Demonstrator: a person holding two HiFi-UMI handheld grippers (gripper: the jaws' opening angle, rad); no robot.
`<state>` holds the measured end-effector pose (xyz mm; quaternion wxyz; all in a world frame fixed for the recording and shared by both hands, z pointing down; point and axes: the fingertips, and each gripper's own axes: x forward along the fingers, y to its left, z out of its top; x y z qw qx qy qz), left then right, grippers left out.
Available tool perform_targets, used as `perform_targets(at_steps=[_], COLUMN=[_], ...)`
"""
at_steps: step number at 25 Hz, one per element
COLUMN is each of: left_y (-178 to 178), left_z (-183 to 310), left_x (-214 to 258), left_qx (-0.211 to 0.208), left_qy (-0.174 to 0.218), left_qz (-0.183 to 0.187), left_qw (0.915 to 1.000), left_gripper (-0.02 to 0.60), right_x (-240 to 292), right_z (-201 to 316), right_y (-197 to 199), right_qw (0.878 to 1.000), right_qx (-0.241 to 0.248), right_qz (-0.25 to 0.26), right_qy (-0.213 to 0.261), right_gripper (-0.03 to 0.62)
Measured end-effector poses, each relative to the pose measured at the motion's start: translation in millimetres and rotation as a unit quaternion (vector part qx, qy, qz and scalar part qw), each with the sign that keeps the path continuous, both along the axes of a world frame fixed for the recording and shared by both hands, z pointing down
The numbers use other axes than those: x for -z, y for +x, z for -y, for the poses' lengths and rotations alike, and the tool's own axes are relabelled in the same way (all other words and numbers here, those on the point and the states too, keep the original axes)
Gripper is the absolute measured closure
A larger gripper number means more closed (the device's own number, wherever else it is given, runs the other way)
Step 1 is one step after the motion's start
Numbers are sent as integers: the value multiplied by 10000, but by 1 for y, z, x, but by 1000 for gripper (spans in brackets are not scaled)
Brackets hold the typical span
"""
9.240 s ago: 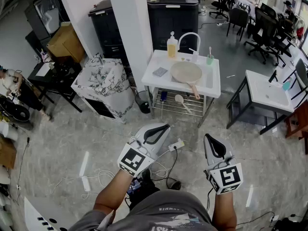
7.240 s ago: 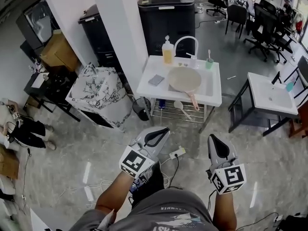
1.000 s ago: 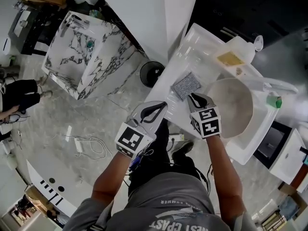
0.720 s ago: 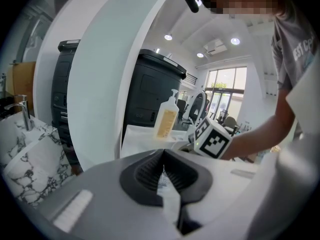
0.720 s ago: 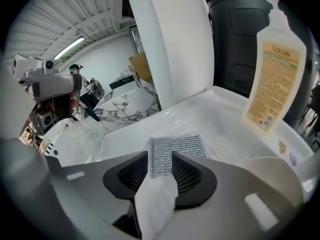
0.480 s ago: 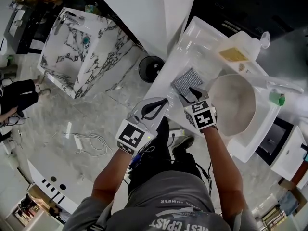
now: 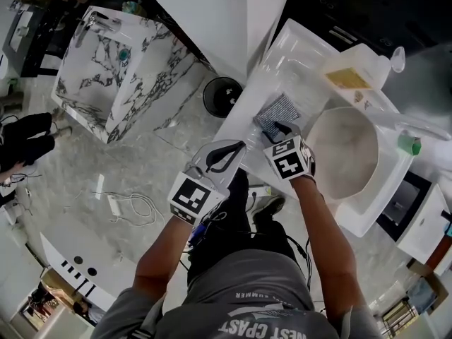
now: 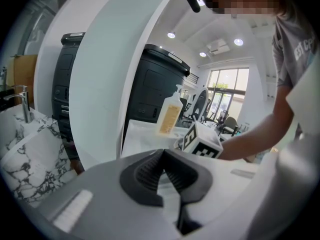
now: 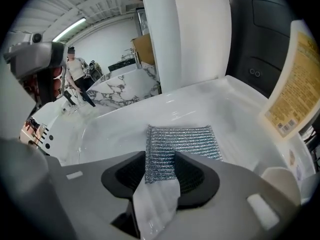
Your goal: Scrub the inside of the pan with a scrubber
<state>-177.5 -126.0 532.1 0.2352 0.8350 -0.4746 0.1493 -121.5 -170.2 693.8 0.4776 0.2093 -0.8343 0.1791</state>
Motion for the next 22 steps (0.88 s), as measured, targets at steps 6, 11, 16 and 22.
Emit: perform_targets(at_steps=[6, 11, 16, 22], left_y=[5, 7, 14, 22], left_z=[2, 2, 2, 0], left_x=[-1, -1, -1, -5], left_qx=[3, -21, -62, -142], left_qy=[28, 0, -17, -63], left_qz=[-49, -32, -33, -16], left_qw=[10000, 10000, 10000, 9999], left_gripper=[580, 580, 580, 580], right_x=[-5, -3, -2, 9], right_z=[4, 3, 3, -2], right_y=[2, 0, 0, 8], right_qw=[9998, 9998, 9999, 9994], right_qx=[30, 67, 52, -265], right_qz=[-139, -158, -95, 189], right_qy=[114, -56, -47, -131], right_gripper=[445, 530, 580, 582])
